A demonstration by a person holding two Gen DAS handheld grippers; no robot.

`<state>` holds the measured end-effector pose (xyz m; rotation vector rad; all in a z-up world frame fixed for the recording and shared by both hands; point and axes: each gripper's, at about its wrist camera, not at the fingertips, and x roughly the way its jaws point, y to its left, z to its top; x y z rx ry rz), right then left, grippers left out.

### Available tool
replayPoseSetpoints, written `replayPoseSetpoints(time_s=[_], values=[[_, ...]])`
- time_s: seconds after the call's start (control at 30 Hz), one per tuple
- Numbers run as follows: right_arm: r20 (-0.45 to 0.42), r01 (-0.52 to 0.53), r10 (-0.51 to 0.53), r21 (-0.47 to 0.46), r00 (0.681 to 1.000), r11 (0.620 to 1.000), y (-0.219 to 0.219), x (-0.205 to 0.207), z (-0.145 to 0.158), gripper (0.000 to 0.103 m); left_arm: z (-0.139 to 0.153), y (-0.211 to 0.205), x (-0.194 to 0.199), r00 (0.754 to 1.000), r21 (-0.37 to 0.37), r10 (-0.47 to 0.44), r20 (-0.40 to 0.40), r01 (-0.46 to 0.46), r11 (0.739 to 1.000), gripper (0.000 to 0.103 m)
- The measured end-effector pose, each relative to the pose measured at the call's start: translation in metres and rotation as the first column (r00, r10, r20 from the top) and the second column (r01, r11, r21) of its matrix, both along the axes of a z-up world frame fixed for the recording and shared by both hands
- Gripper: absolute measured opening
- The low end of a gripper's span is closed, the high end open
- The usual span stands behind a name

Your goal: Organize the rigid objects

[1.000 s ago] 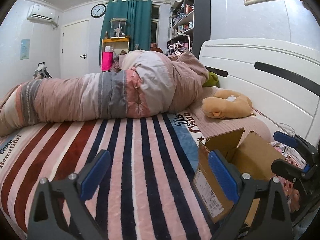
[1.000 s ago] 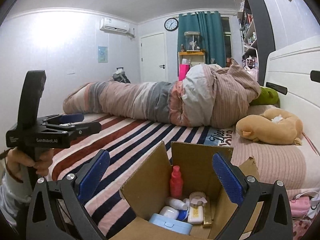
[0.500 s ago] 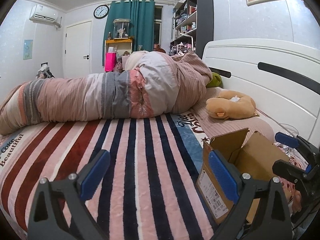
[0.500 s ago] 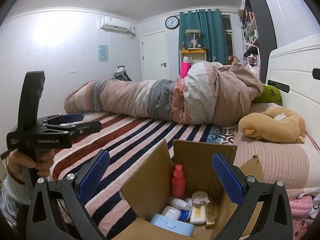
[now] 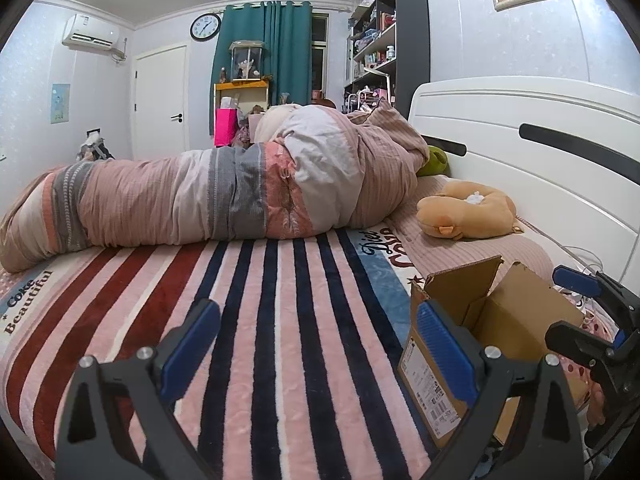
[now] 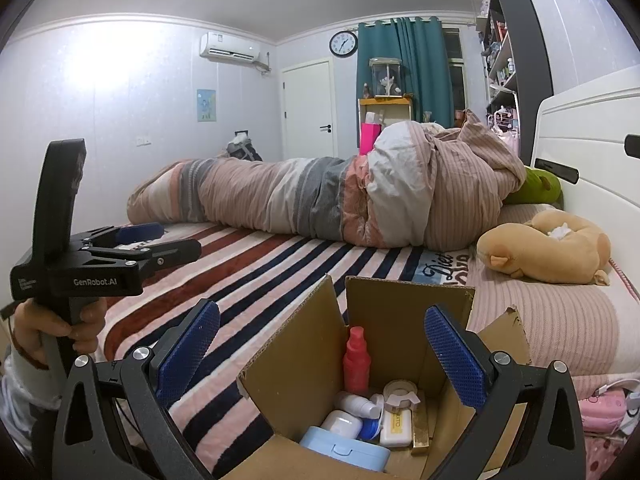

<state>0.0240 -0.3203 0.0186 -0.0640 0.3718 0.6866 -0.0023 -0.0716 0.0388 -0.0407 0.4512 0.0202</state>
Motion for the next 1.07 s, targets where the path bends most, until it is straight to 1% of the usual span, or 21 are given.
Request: replayPoseSetpoints(time_s=[1.07], values=[[-0.004, 0.0, 0.0, -0.003, 1.0, 1.0, 0.0009, 0.001, -0.0042, 0.103, -0.0001, 0.0014, -0.0009, 1.0, 0.002, 0.006, -0.001, -0.006, 1.0, 0.098]])
